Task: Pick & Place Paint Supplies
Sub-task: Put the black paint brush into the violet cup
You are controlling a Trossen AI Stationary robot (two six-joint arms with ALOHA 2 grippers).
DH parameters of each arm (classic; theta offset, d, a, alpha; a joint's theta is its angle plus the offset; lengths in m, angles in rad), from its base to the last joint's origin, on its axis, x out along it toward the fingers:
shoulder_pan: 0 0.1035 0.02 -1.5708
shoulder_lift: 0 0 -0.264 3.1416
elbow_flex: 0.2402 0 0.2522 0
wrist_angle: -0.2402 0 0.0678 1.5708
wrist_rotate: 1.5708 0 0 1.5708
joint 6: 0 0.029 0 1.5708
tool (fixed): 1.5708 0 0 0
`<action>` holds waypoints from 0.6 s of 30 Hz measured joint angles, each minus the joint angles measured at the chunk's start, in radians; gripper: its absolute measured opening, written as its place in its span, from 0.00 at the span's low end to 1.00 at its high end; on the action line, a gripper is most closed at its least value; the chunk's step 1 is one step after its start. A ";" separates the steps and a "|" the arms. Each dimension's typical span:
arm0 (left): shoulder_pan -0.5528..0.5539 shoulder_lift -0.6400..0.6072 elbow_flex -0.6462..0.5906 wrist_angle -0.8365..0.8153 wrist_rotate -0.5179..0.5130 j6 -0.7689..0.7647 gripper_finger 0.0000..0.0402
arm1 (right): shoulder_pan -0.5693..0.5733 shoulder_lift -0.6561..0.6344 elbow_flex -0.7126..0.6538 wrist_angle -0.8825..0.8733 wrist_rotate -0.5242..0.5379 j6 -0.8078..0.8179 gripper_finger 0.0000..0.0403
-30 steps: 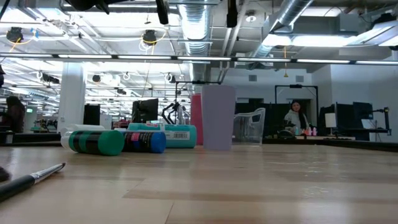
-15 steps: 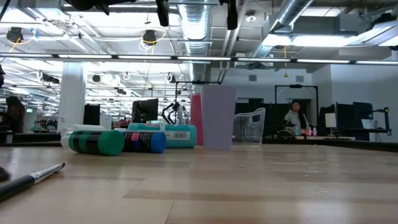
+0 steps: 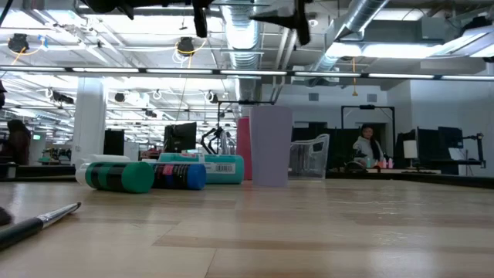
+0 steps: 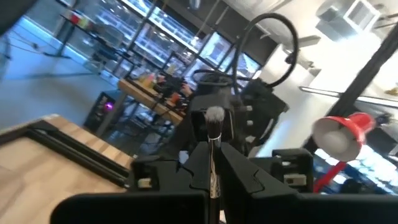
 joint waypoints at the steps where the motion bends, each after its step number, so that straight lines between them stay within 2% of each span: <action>1: 0.000 0.000 0.000 -0.010 -0.012 0.015 0.00 | -0.007 -0.019 0.000 -0.047 -0.001 -0.010 0.69; 10: -0.034 0.027 -0.001 -0.109 -0.184 0.170 0.00 | -0.047 -0.220 0.000 -0.440 0.002 -0.106 0.70; 14: -0.056 0.105 0.020 -0.100 -0.254 0.223 0.00 | -0.036 -0.295 0.000 -0.610 0.002 -0.139 0.70; 18: -0.085 0.233 0.083 -0.102 -0.334 0.272 0.00 | -0.020 -0.341 0.000 -0.726 0.003 -0.187 0.70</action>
